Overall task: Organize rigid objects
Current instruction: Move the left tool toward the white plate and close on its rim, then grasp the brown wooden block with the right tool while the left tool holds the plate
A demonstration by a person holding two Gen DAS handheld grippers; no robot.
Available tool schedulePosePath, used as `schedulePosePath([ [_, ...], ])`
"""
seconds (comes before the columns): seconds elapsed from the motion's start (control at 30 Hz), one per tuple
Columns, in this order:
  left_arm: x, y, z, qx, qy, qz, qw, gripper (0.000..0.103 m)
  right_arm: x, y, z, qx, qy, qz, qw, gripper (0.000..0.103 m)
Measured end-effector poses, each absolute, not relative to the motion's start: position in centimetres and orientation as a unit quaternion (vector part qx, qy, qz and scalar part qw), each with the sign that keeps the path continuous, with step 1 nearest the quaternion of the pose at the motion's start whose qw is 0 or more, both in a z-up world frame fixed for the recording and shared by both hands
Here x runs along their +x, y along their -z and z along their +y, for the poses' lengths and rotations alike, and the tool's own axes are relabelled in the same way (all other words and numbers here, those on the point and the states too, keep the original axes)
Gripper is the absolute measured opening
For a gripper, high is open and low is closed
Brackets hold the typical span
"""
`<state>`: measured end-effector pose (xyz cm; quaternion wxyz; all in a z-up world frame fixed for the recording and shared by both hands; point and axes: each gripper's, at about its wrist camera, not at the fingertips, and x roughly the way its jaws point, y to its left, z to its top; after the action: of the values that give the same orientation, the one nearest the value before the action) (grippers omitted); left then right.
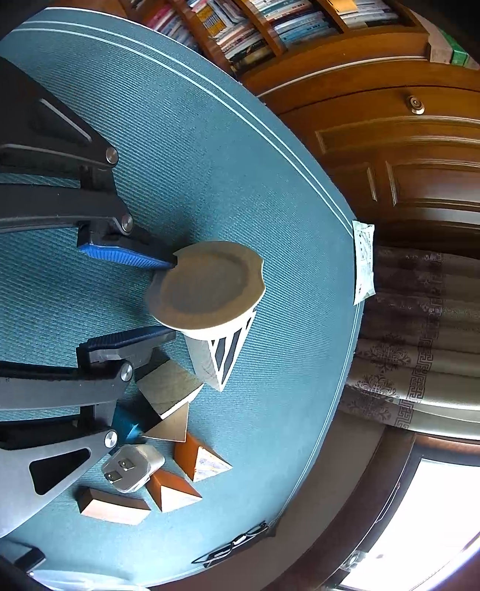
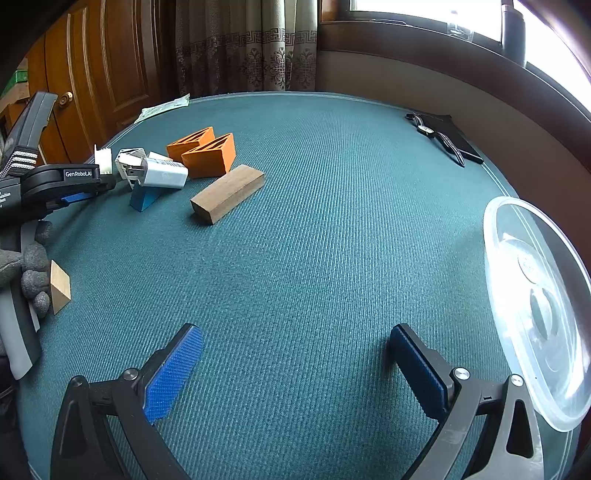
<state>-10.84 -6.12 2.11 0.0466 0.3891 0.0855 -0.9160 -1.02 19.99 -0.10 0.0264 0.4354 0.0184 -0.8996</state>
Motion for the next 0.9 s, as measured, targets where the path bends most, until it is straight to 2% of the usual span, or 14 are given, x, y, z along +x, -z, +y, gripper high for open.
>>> schedulePosePath([
  [0.4,-9.5,-3.3,-7.1,0.365,0.924,0.100,0.045,0.028,-3.3,-0.5,18.9,0.439,0.896,0.031,0.061,0.102],
  [0.67,-9.4,-3.0,-8.4,0.370,0.920,0.124,0.042,0.028,-6.4,-2.2,16.8,0.394,0.912,0.072,0.088,0.102],
  [0.87,-9.6,-2.6,-8.8,0.376,0.916,0.135,0.041,0.032,-8.9,-1.3,15.8,0.392,0.905,0.100,0.128,0.102],
  [0.9,-9.7,-2.5,-8.8,0.378,0.915,0.135,0.042,0.038,-9.3,-1.1,15.7,0.395,0.904,0.106,0.129,0.101],
])
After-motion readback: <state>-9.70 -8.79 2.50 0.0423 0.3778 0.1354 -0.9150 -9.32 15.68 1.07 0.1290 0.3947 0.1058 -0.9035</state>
